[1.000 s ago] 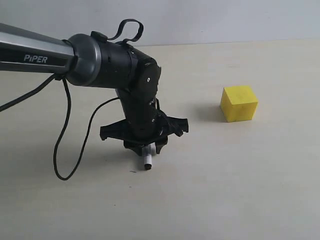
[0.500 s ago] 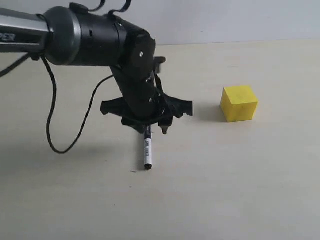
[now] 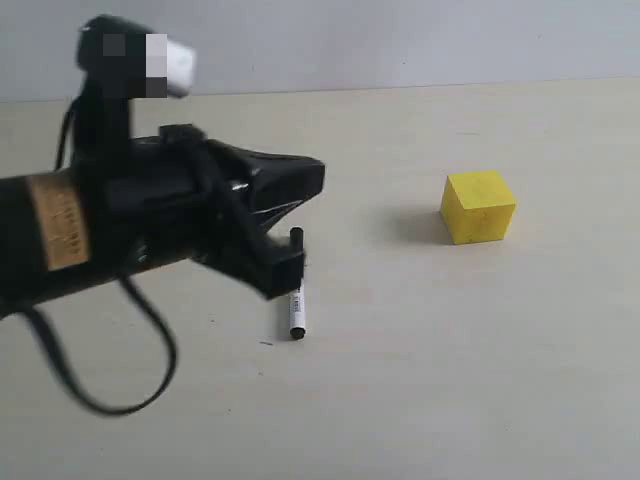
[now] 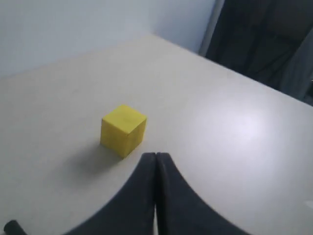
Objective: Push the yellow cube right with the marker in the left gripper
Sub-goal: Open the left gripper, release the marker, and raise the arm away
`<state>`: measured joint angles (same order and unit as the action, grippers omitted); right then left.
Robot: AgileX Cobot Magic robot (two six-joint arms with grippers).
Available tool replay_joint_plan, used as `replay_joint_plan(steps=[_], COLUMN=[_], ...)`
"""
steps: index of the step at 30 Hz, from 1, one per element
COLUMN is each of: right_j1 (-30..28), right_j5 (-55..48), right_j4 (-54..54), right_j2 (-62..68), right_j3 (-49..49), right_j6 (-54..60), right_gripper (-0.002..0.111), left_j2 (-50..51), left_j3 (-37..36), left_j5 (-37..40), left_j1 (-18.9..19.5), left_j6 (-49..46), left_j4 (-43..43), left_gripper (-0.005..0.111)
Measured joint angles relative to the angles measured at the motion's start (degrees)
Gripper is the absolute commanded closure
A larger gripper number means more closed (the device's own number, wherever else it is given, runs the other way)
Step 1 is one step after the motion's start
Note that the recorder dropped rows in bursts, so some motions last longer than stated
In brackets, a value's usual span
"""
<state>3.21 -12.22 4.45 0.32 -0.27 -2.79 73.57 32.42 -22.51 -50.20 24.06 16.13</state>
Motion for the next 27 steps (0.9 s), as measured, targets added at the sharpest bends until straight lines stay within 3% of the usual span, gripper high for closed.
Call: replay_joint_plan(steps=[3,6,24,27], right_j1=[0.0,0.0,0.0,0.0], right_j5=[0.0,0.0,0.0,0.0], right_j4=[0.0,0.0,0.0,0.0], right_j2=[0.0,0.0,0.0,0.0], right_j3=[0.0,0.0,0.0,0.0], right_j6=[0.0,0.0,0.0,0.0], right_gripper=[0.108,0.108,0.108,0.108], left_j2=[-12.37,-19.55,-23.74,-24.83], left_j3=[-10.54,-14.16,-14.79,-14.88], left_j5=[-5.56,-5.56,-5.56,-5.46], left_j1=[0.0,0.0,0.0,2.6], left_j6=[-2.47,-2.83,-3.64,-5.73], left_j4=[0.63,0.76,0.85,1.38], left_gripper=[0.107,0.107,0.107,0.107])
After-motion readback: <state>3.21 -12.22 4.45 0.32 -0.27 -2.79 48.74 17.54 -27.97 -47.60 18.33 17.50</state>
